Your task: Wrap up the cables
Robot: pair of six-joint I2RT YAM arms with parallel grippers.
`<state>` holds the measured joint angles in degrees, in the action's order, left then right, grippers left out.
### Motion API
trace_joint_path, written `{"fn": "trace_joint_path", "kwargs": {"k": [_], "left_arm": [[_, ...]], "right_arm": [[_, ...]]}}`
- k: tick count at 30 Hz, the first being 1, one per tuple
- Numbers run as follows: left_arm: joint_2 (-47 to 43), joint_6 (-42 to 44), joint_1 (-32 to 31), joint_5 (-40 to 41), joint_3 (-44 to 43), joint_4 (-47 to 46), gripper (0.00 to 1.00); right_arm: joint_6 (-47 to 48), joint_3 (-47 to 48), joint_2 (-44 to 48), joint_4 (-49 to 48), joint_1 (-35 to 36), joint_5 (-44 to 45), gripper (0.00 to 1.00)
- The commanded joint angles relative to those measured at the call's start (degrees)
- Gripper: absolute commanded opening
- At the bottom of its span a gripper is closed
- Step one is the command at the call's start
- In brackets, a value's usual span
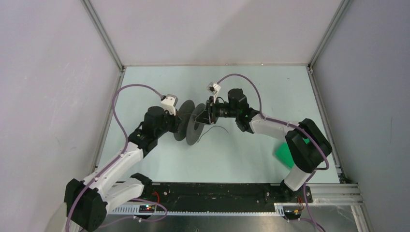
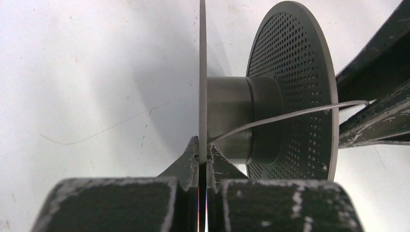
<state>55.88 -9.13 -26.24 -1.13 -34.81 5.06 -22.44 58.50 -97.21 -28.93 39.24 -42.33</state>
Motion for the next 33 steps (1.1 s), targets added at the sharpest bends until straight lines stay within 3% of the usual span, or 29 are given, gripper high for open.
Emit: {"fn": "trace_joint_path", "kwargs": {"k": [1,4,10,15,18,28,33], "left_arm": [[-1.5,-1.7,-0.1,0.9,-5.6,2.6,0.00],[-3.2,-4.0,-0.1,4.8,-6.2,5.3,0.00],[-5.5,-8.2,1.1,7.3,-9.8,11.6,0.00],[-8.1,-12.5,2.5,9.3,-12.6,15.3,0.00],[-9.8,-13.2,3.1,11.2,-14.1,16.9,0.00],[-14.0,-13.2,4.9,11.6,-15.8,20.0,0.00],[-16.0,-14.9,5.0,10.4,-15.4,20.5,0.00]], "right_arm": [[4.6,-0.1,6.9,6.8,-0.2,7.4,0.36],[7.3,-1.8,12.1,8.9,-0.2,11.6,0.46],[11.5,-9.6,20.6,6.9,0.3,18.2,0.57],[14.4,-24.4,23.0,-13.2,1.7,20.2,0.60],[15.7,-29.8,19.1,-23.3,2.5,18.7,0.60],[24.5,-30.7,-1.9,-51.8,7.6,13.4,0.64],[27.1,-28.1,-10.2,-56.4,9.2,15.0,0.65]]}}
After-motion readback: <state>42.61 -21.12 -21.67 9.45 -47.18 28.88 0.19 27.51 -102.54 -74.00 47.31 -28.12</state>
